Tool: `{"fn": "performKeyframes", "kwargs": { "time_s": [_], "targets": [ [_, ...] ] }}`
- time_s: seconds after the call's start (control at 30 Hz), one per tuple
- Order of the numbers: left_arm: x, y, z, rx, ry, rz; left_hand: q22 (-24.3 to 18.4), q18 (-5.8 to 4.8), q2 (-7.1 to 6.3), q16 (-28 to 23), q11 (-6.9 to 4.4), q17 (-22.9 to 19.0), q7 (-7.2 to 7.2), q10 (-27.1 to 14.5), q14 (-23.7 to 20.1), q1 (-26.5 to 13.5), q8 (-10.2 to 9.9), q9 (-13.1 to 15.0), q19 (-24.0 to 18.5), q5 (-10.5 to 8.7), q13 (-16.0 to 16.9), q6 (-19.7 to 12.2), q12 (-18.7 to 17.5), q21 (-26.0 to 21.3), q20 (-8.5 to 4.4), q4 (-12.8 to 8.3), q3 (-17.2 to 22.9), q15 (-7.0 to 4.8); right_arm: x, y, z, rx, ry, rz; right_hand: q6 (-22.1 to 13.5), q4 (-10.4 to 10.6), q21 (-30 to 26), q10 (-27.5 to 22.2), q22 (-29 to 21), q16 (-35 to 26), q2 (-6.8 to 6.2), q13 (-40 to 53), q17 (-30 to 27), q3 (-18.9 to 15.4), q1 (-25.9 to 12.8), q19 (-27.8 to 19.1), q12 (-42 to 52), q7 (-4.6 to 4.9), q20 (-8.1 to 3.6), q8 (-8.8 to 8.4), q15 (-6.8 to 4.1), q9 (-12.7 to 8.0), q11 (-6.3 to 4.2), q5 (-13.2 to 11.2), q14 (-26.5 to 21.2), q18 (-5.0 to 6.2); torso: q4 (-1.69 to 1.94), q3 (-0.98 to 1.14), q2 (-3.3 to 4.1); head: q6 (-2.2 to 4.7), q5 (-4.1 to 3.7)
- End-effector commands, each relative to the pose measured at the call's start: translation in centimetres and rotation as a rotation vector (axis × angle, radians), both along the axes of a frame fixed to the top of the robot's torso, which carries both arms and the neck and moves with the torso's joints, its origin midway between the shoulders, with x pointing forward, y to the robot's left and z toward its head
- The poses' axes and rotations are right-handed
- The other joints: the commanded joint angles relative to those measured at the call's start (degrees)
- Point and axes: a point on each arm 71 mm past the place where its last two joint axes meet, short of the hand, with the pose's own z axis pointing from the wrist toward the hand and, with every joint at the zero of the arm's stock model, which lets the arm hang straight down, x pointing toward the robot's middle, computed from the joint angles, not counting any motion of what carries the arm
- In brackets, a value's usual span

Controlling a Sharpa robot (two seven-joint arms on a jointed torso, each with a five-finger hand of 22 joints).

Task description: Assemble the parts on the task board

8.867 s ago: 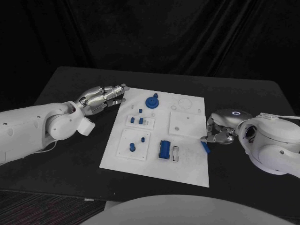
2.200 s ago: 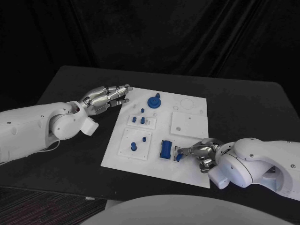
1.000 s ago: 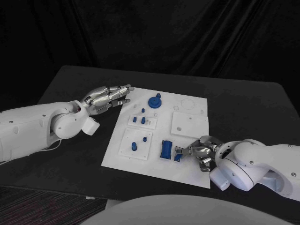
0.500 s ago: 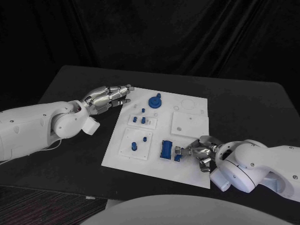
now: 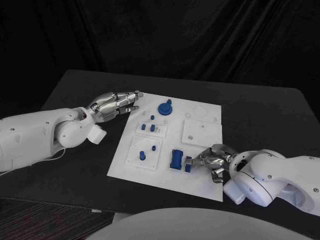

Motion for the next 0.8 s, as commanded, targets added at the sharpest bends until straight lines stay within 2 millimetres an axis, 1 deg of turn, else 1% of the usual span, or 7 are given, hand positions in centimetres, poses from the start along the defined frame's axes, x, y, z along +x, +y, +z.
{"fn": "performKeyframes", "kwargs": {
  "time_s": [0.03,0.3,0.53,0.67,0.7,0.77,0.8],
  "targets": [
    [0.0,-0.2,0.0,-0.017,0.002,-0.01,0.0,0.57,0.4,-0.2,0.21,-0.1,0.17,0.0,0.0,0.0,0.1,0.0,0.4,0.39,0.1,0.4,0.2,0.2,0.11,-0.3,0.1,0.23,-0.1,0.1,0.2,0.008,-0.035,0.009,-0.8,0.2,0.0,5.9,8.0,-0.2,0.13,15.1,12.7,-0.6,0.6,-0.1,0.1,-0.02,-0.06,1.04,0.18,0.4,0.09,-0.1,5.5,0.79,0.01,0.0,0.0,-0.01,0.08],
    [0.0,-0.2,0.0,-0.017,0.004,-0.012,0.0,0.57,0.4,-0.2,0.21,-0.1,0.17,0.0,0.0,0.0,0.1,0.0,0.4,0.39,0.1,0.4,0.2,0.2,0.11,-0.3,0.1,0.23,-0.1,0.1,0.3,-0.005,-0.056,0.021,-3.2,0.8,-0.1,5.9,8.0,-0.2,0.46,15.1,12.6,-1.8,1.6,-0.1,0.1,-0.41,-0.52,5.7,-0.35,2.3,-0.54,0.0,5.5,0.81,0.02,-0.01,0.0,-0.01,0.19],
    [0.0,-0.2,0.0,-0.017,0.003,-0.011,0.0,0.57,0.43,-0.2,0.23,-0.1,0.2,0.0,0.0,0.0,0.2,0.1,0.4,0.48,0.1,0.6,0.2,0.2,0.12,-0.2,0.4,0.27,-0.1,-0.1,0.4,-0.005,-0.068,0.024,-4.5,1.0,-0.2,5.9,8.0,-0.2,0.85,15.1,12.5,-2.0,2.2,-0.2,0.1,-0.41,-0.53,7.46,-0.29,2.9,-0.44,0.7,5.4,0.83,0.02,-0.01,0.0,-0.01,0.27],
    [0.0,-0.1,0.1,-0.019,-0.001,-0.007,0.0,0.57,0.43,-0.2,0.24,-0.1,0.2,0.0,0.0,0.0,0.2,0.1,0.4,0.49,0.1,0.7,0.2,0.2,0.12,-0.2,0.4,0.27,-0.1,-0.6,0.9,0.004,-0.116,0.034,-4.7,4.5,-0.3,5.9,8.0,-0.3,2.73,15.1,12.4,-2.9,-1.0,-0.2,0.1,-0.38,-0.33,9.4,-0.02,3.2,-0.13,3.7,5.4,0.83,0.05,0.0,-0.01,-0.01,0.42],
    [0.0,-0.1,0.1,-0.019,-0.004,-0.005,0.0,0.57,0.43,-0.2,0.24,-0.1,0.2,0.0,0.0,0.0,0.2,0.1,0.4,0.49,0.1,0.7,0.2,0.2,0.12,-0.2,0.4,0.27,-0.1,-0.8,1.1,0.012,-0.134,0.039,-4.7,7.0,-0.5,5.9,7.9,-0.4,3.56,15.1,12.1,-3.5,-3.0,-0.2,0.1,-0.56,-0.29,10.02,-0.06,3.1,-0.14,4.6,5.3,0.9,0.04,-0.01,-0.01,-0.01,0.55],
    [0.0,0.0,0.1,-0.022,-0.01,0.0,-0.1,0.57,0.28,-0.2,0.27,-0.1,0.22,0.0,0.0,0.0,0.3,0.1,0.3,0.48,0.1,0.9,0.3,0.2,0.1,-0.3,0.5,0.21,0.1,-1.2,1.7,0.028,-0.169,0.049,-4.2,9.3,-0.7,5.9,7.9,-0.6,4.57,15.1,11.8,-4.1,-5.1,-0.3,0.1,-0.8,-0.36,10.8,-0.24,2.9,-0.35,6.3,5.2,0.94,0.05,0.0,0.0,-0.01,0.6],
    [0.0,0.0,0.2,-0.024,-0.015,0.003,-0.1,0.57,0.19,-0.2,0.29,-0.1,0.25,0.1,0.0,0.0,0.3,0.1,0.3,0.45,0.1,1.0,0.3,0.1,0.08,-0.4,0.5,0.17,0.2,-1.4,2.2,0.036,-0.19,0.052,-3.1,9.1,-1.0,5.9,7.8,-0.7,5.51,15.1,11.4,-5.5,-8.5,-0.5,0.1,-0.93,-0.6,11.26,-0.23,2.8,-0.8,10.5,5.1,1.06,0.05,0.0,0.01,-0.01,0.66]
  ]
}}
